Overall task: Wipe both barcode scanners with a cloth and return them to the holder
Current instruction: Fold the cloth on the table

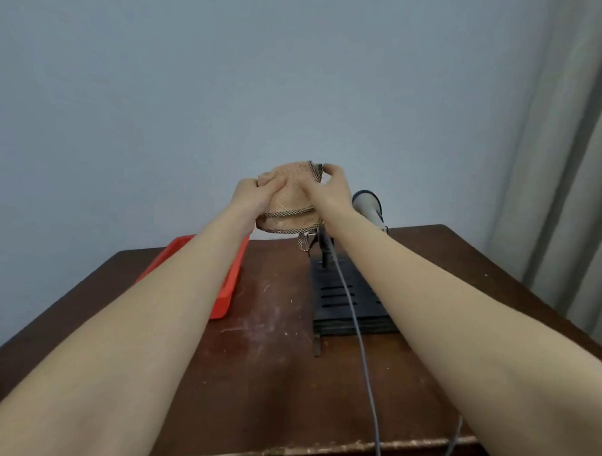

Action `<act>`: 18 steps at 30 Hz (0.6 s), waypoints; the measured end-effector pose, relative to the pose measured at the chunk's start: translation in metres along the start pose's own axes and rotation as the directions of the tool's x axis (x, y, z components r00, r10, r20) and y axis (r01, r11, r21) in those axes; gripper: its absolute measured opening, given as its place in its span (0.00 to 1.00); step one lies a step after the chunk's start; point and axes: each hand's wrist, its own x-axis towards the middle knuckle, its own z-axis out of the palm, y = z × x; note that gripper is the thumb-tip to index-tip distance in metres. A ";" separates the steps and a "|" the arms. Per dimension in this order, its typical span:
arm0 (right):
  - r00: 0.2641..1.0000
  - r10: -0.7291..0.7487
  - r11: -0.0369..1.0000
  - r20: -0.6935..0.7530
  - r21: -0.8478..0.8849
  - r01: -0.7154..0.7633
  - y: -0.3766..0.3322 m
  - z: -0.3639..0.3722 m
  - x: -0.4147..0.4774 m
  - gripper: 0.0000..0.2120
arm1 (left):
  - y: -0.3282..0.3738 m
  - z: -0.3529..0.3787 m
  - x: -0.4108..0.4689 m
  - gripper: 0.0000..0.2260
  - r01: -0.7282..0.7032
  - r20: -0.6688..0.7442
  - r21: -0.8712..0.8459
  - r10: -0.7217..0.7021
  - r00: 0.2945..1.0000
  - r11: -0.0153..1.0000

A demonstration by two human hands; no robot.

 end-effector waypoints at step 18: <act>0.925 0.126 0.908 0.357 -0.418 0.037 0.072 0.154 0.006 0.16 | -0.120 -0.117 0.050 0.11 0.276 -0.372 0.438 -0.108 0.922 0.856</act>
